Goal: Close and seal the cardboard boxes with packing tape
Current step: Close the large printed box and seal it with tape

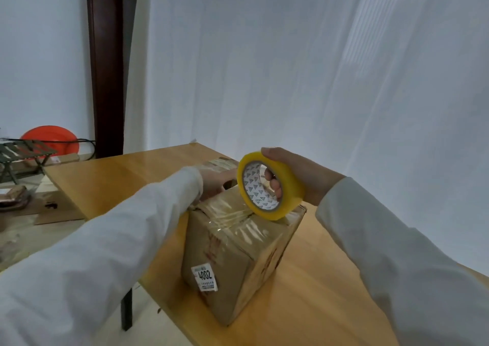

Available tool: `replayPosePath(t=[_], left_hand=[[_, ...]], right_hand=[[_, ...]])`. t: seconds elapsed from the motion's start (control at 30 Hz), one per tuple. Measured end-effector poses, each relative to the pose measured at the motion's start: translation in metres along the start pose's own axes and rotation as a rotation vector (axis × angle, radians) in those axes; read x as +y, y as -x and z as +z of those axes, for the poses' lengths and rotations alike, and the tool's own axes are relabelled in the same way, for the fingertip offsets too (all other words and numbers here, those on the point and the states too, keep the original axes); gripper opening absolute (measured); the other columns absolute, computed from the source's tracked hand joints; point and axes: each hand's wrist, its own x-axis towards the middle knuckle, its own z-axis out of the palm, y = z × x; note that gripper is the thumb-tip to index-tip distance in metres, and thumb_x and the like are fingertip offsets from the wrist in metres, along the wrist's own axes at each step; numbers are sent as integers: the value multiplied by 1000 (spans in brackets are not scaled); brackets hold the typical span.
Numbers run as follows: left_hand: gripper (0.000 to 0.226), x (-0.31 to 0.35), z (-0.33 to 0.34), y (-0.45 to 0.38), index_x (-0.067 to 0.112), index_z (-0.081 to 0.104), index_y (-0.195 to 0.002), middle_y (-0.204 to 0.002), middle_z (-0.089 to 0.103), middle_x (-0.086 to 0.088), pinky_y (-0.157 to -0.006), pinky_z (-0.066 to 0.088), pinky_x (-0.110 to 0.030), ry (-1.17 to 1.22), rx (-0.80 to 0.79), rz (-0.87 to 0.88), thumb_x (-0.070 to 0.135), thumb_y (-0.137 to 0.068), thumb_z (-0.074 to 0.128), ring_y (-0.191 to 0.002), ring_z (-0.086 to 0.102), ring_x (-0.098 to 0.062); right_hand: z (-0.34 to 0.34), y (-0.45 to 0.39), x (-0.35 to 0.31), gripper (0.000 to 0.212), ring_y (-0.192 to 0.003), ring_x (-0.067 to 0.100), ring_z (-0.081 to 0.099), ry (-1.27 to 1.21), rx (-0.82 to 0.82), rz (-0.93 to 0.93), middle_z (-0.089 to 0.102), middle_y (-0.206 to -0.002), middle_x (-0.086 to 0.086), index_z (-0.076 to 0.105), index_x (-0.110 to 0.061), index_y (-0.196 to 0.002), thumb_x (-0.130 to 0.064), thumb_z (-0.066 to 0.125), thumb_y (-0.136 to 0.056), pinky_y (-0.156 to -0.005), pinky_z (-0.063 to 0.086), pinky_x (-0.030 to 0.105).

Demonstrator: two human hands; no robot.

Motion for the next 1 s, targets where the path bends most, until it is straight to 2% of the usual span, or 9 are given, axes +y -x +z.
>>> replayPosePath(t=[0.07,0.17,0.27,0.4,0.5,0.63,0.73,0.87,1.0], left_hand=[[61,17,1,8,17,60,-115,-111,65,-7,-89,51,-40,3,4,71,67,-86,42,-100,62,-27],[56,18,9,2,11,47,-135,-139,48,-14,-107,36,-44,-120,80,170,48,-96,34,-125,47,-32],[67,10,14,-3,19,35,-146,-150,36,-7,-113,26,-41,-255,152,154,60,-95,22,-136,35,-27],[65,17,15,1,24,33,-147,-151,35,-6,-112,24,-42,-374,222,72,60,-96,13,-136,33,-28],[78,17,15,6,19,33,-147,-154,28,-10,-113,19,-42,-399,220,12,67,-92,8,-140,26,-30],[78,22,14,12,11,31,-147,-154,26,-14,-112,19,-40,-416,186,0,64,-94,8,-140,27,-31],[79,23,14,11,13,29,-148,-154,26,-13,-112,19,-40,-433,174,-3,65,-93,8,-140,27,-31],[81,18,14,8,17,31,-148,-152,31,-13,-111,21,-41,-435,183,6,69,-91,7,-137,31,-31],[83,20,13,14,18,32,-148,-151,33,-13,-112,23,-42,-434,174,-1,71,-89,6,-135,33,-32]], right_hand=[[1,-2,-4,46,-39,10,50,-6,-12,25,55,-49,1,54,-10,-67,-47,49,-93,-45,48,17],[1,-5,-4,46,-39,10,50,-33,-11,48,54,-49,2,54,-10,-66,-47,49,-93,-44,48,16],[3,-5,-3,45,-40,11,49,-36,-19,39,54,-50,1,53,-10,-67,-47,48,-93,-45,48,17],[8,2,-17,44,-40,11,48,-20,1,140,53,-51,2,55,-9,-68,-47,53,-91,-44,46,16],[-2,21,-27,44,-36,11,47,68,55,202,51,-47,1,55,-9,-67,-48,56,-89,-40,43,16],[-26,55,-21,44,-34,10,43,244,156,298,49,-46,1,57,-9,-69,-50,59,-87,-39,39,15],[-28,65,3,45,-32,9,42,249,139,381,48,-45,1,55,-9,-67,-48,56,-90,-38,38,13],[-20,62,43,43,-32,7,43,283,27,463,48,-42,-1,51,-10,-68,-42,50,-96,-38,37,12],[-21,52,68,47,-34,9,45,224,14,500,50,-45,0,53,-9,-69,-50,52,-92,-41,40,14]])
